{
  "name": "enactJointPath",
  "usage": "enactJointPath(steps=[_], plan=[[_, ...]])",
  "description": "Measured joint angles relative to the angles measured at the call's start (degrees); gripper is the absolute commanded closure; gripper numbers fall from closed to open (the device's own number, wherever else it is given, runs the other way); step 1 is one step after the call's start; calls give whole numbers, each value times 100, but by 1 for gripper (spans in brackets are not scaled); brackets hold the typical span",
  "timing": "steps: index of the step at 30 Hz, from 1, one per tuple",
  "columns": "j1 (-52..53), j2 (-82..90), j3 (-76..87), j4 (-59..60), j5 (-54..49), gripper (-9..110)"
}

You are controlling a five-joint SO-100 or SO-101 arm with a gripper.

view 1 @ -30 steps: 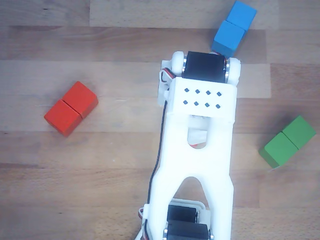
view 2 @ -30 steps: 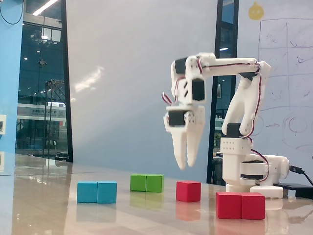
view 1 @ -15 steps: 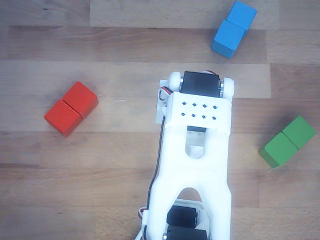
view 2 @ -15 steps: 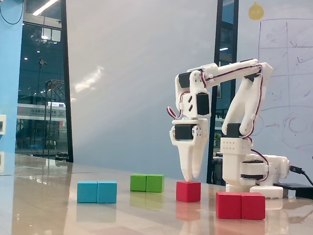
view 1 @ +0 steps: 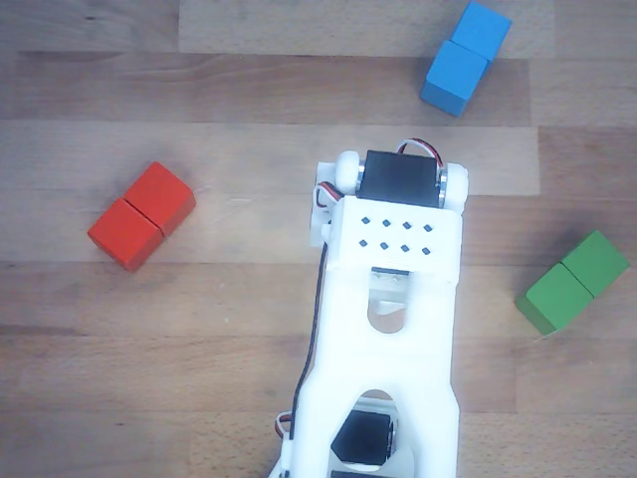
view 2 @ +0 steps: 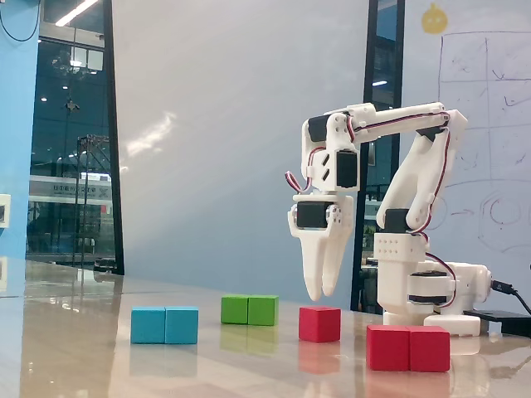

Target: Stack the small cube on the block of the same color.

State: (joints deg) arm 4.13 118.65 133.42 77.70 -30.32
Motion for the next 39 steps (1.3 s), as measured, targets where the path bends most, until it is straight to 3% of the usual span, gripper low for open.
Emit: enactJointPath(steps=[10,18,39], plan=[[0,0,220,-158,0,88],[0,0,220,-158,0,78],[0,0,914,-976,0,78]])
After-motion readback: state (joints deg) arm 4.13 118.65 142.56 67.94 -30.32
